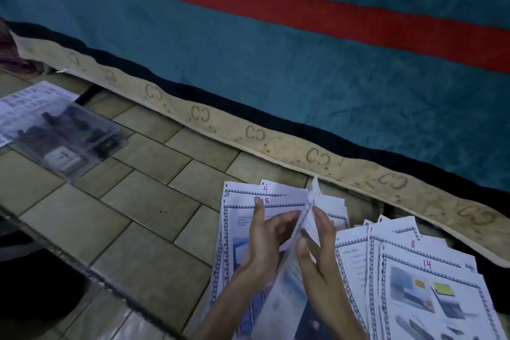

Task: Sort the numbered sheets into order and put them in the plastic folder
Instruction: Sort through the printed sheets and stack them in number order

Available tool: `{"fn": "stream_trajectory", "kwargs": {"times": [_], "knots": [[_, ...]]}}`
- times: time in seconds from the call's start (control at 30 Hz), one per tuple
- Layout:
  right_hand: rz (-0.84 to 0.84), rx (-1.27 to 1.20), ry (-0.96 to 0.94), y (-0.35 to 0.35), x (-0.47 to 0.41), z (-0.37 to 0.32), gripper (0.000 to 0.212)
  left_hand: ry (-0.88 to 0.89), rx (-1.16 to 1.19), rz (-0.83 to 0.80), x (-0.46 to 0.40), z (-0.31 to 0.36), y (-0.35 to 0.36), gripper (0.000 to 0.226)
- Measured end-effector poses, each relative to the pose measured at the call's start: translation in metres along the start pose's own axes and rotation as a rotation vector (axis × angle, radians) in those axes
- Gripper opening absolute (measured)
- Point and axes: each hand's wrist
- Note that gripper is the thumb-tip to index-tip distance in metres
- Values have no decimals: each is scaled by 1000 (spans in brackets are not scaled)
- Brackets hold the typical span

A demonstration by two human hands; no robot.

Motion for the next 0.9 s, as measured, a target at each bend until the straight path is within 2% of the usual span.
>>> {"fn": "stream_trajectory", "kwargs": {"times": [0.07, 0.17, 0.2, 0.27, 0.3, 0.37, 0.43, 0.5, 0.67, 0.9], "knots": [[-20, 45, 44, 4, 0, -6, 49, -45, 85, -83, 2, 3, 1, 98], [-21, 222, 77, 4, -1, -7, 38, -116, 141, -128, 4, -7, 5, 98], [-10, 278, 78, 1, -3, -5, 35, -127, 173, -114, 4, -9, 6, 94], [31, 400, 74, -8, -8, 0, 46, -101, 222, -24, 4, -13, 3, 74], [43, 454, 93, -15, -10, 0, 51, -42, 128, 51, 3, -14, 0, 58], [36, 512, 169, -28, -13, 1, 52, 159, -378, 293, 1, -15, -17, 27], [42, 505, 257, -40, -15, 3, 49, 318, -893, 517, 1, -14, -38, 35], [56, 487, 308, -49, -16, 5, 46, 345, -1088, 650, 3, -11, -57, 44], [42, 429, 347, -57, -20, -4, 43, 358, -964, 716, -6, 3, -73, 28], [30, 357, 368, -54, -19, -5, 41, 216, -859, 703, -10, 21, -79, 18]]}}
Point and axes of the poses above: each hand's wrist, its own x-axis away from the middle knuckle, its own y-axis out of the palm, z = x × y, and after that the axes turned 2 degrees about -x, right-handed
